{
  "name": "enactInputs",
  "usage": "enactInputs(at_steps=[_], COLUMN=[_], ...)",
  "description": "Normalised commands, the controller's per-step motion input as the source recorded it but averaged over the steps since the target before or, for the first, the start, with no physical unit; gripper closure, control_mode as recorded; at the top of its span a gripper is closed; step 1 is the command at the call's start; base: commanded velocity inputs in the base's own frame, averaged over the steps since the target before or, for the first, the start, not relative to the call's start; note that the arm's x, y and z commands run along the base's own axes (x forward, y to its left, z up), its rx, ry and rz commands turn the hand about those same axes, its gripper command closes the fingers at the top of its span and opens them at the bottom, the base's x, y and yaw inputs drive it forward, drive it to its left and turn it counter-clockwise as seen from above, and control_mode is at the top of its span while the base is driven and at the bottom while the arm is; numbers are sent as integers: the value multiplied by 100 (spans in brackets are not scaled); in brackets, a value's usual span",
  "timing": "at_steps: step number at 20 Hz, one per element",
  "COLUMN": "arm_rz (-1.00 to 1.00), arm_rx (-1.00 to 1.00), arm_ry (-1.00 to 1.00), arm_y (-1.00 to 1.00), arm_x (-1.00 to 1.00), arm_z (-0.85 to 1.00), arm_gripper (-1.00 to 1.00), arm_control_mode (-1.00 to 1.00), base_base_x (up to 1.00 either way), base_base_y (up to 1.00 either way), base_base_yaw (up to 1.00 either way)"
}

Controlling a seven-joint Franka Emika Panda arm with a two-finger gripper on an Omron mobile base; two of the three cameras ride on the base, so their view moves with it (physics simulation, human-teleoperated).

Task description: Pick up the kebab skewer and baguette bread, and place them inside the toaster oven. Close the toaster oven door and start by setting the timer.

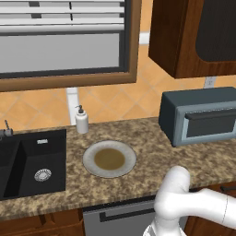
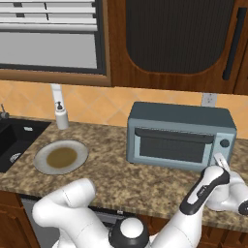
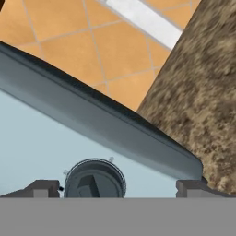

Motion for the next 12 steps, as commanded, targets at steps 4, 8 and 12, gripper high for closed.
enactInputs(at_steps=[4,8,12], arm_rz=[0,0,0], arm_rx=[0,0,0], arm_ry=[-3,-5,-4], arm_y=[-4,0,0], arm_x=[17,1,4], arm_z=[0,0,12], arm_gripper=[-100,-100,-100], arm_control_mode=[-100,-100,-100], base_base_x=[0,0,0], base_base_y=[0,0,0], base_base_yaw=[0,0,0])
